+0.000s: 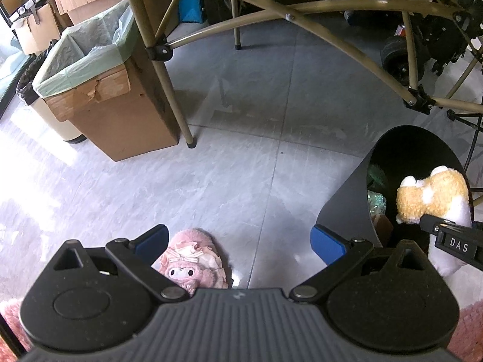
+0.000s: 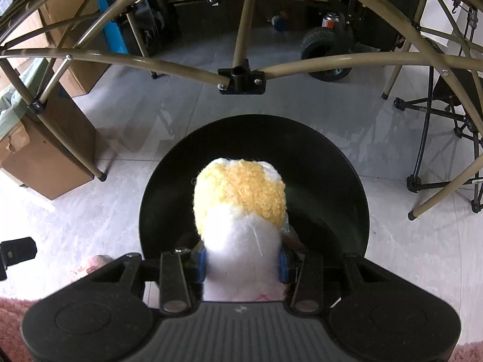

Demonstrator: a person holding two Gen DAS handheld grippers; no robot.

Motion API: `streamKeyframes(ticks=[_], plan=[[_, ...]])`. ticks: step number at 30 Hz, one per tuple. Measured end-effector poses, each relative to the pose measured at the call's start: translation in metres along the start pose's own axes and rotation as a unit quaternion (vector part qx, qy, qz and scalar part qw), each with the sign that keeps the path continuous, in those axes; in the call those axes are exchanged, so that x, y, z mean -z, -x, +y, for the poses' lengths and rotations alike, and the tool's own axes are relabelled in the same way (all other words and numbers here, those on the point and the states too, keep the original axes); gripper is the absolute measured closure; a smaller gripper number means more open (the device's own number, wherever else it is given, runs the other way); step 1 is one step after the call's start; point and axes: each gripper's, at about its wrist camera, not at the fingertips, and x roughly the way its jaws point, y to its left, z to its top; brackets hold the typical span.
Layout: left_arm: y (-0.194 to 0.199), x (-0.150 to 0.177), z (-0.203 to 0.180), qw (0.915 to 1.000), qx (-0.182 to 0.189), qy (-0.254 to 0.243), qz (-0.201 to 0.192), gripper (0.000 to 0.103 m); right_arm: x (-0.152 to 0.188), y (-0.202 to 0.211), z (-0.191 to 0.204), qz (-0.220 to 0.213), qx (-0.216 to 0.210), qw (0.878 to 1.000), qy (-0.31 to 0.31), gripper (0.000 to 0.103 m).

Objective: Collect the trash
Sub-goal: 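Lower the plush toy into the bin and open the right tool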

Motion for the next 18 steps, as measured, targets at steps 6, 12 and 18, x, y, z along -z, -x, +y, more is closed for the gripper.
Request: streamKeyframes(ticks=[6, 12, 18], plan=[[0.0012, 0.0008, -0.0024, 1.0, 0.002, -0.003, 0.0, 0.001, -0.0007, -0.0037, 0.0008, 0.008, -0.005, 1.0, -0.004, 0.06], [0.0007, 0.002, -0.0028, 1.0, 0.002, -0.005, 0.0, 0.001, -0.0026, 0.0004, -0.002, 0.001, -0.001, 1.0, -0.016, 0.01], [0.0009, 0.0032, -0.0042, 1.0, 0.0, -0.008, 0.0, 0.001, -0.0014, 0.0008, -0.0011, 0.004, 0.008, 1.0, -0.011, 0.0]])
